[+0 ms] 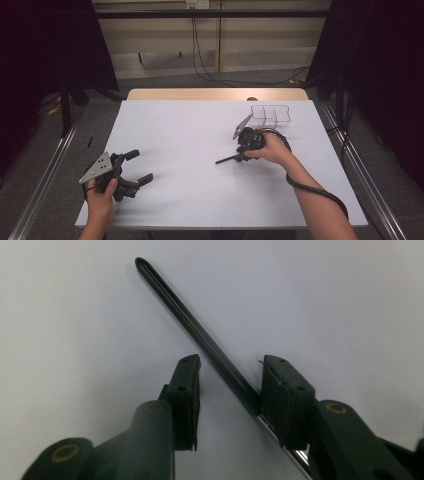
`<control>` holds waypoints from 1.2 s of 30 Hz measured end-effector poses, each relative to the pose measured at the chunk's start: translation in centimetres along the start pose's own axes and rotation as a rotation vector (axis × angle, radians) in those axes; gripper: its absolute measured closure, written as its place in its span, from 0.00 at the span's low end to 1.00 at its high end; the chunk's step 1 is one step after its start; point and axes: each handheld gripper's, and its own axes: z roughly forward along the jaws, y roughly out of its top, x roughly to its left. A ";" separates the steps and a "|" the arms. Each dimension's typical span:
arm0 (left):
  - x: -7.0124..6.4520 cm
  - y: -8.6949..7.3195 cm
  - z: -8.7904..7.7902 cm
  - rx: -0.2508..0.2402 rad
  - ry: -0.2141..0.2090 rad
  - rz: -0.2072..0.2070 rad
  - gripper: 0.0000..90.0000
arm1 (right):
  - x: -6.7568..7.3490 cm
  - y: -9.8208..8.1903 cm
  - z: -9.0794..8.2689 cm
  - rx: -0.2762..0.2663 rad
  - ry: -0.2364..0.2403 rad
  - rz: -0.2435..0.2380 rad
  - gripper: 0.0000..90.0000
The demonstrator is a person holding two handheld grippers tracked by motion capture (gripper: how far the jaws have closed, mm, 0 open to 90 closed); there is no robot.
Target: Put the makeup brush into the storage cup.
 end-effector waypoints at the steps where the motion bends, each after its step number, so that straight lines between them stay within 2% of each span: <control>1: 0.0 0.0 0.0 0.002 -0.001 0.001 0.00 | 0.1 0.0 -0.1 0.009 0.000 0.000 0.71; 5: 0.0 0.0 0.0 0.001 -0.002 0.002 0.00 | 0.3 0.1 -0.3 0.065 0.013 -0.019 0.78; 9: 0.0 0.0 0.1 0.002 -0.002 0.003 0.00 | 0.3 0.3 -0.5 0.117 0.024 -0.014 0.78; 18: 0.1 -0.1 0.1 0.001 -0.004 0.000 0.00 | 0.0 0.5 -0.4 0.140 0.035 0.001 0.79; 21: 0.0 -0.1 0.1 -0.002 -0.005 -0.009 0.00 | 0.1 0.5 -0.5 0.146 0.024 -0.017 0.81; 24: 0.1 -0.1 0.0 0.000 -0.001 -0.010 0.00 | -0.1 0.4 -0.7 0.176 0.014 -0.003 0.82; 28: 0.1 -0.1 0.1 0.001 -0.003 -0.005 0.00 | -0.2 0.1 -0.8 0.174 0.012 0.002 0.80; 36: 0.1 -0.2 0.1 0.004 -0.003 -0.006 0.00 | -0.2 0.0 -0.9 0.214 -0.001 -0.014 0.83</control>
